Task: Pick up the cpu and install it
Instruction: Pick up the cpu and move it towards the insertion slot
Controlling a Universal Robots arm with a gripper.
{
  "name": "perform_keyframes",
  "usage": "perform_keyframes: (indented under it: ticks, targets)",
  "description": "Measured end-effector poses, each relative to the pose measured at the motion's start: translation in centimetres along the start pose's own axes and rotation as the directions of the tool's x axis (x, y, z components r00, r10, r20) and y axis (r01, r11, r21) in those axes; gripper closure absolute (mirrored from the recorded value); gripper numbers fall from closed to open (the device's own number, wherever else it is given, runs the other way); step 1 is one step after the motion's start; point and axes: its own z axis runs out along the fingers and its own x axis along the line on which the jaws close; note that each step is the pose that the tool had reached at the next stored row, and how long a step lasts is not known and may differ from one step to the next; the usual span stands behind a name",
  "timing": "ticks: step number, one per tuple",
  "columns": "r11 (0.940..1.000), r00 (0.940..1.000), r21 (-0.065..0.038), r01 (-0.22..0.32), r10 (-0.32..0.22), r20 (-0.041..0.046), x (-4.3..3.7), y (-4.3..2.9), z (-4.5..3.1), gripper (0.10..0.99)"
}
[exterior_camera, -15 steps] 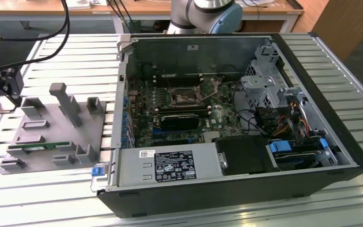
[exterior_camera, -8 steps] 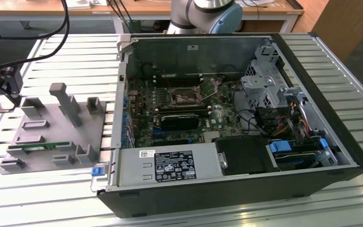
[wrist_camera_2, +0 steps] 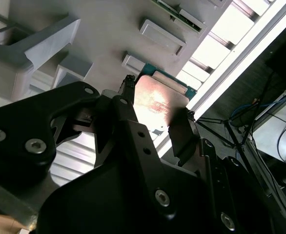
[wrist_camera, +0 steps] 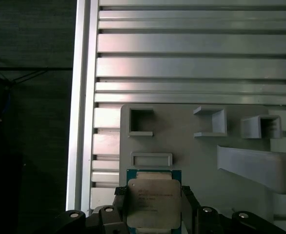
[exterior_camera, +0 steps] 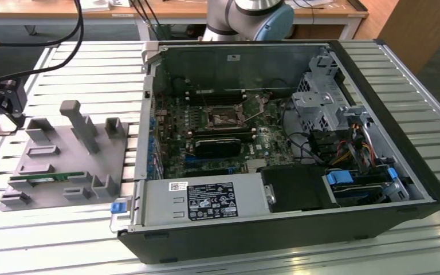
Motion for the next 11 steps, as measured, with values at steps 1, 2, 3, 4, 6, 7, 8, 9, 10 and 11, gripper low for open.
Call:
perform_keyframes:
  ticks: [1,2,3,4,6,7,8,9,10,11]
  targets:
    - [1.0000,1.0000,0.000,0.000,0.000,0.0000,0.00,0.00,-0.03,0.557]
    - [1.0000,1.0000,0.000,0.000,0.000,-0.0001,0.00,0.01,-0.06,0.557]
    - [1.0000,1.0000,0.000,0.000,0.000,-0.0001,0.00,0.01,-0.10,0.557]
    - [1.0000,1.0000,0.000,0.000,0.000,-0.0001,0.01,0.01,-0.14,0.557]
    - [1.0000,1.0000,0.000,0.000,0.000,-0.0001,0.01,0.03,-0.25,0.557]
    - [1.0000,1.0000,0.000,0.000,0.000,-0.0001,0.01,0.03,-0.31,0.557]
    - [1.0000,1.0000,0.000,0.000,0.000,-0.0001,0.01,0.04,-0.38,0.557]
    - [1.0000,1.0000,0.000,0.000,0.000,-0.0001,0.01,0.05,-0.45,0.557]
    - [1.0000,1.0000,0.000,0.000,0.000,-0.0001,0.01,0.06,-0.53,0.557]
    - [1.0000,1.0000,0.000,0.000,0.000,0.0000,0.02,0.06,-0.60,0.557]
